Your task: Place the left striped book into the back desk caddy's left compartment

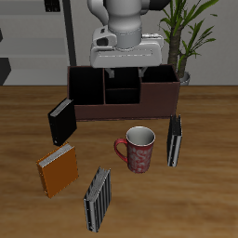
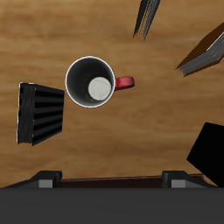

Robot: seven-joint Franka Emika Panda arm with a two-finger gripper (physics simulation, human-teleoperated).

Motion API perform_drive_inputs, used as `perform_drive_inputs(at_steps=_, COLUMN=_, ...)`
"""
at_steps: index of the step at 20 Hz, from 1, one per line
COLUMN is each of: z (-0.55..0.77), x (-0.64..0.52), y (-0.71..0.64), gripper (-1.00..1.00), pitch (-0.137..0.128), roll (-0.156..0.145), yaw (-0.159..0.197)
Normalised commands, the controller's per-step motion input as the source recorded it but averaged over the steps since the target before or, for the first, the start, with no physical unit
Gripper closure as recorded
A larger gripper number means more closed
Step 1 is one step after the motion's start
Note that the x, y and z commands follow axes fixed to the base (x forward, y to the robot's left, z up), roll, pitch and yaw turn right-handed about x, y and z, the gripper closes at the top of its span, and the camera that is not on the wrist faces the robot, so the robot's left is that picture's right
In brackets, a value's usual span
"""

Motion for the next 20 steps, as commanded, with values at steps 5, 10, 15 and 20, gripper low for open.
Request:
perform_drive_inputs(at_steps=5, z=-0.01, x=-0.01, y=0.17, gripper=-1.00, pitch=-0.010, roll=-0.009, yaw=-0.022)
perform_drive_inputs(at_steps=10, z=-0.01, x=0.00, y=0.25, gripper=-1.00, pitch=-0.017, roll=-0.038, yaw=-0.019)
perform_drive_inputs(at_steps=15, z=-0.13, x=-0.04, y=0.54, gripper=-1.00, pitch=-0.050, roll=-0.038, yaw=0.034)
perform_drive_inputs(at_steps=20, z=-0.12, x=-0.03, y=0.54, gripper=-1.00, pitch=-0.036, roll=0.003, yaw=0.002)
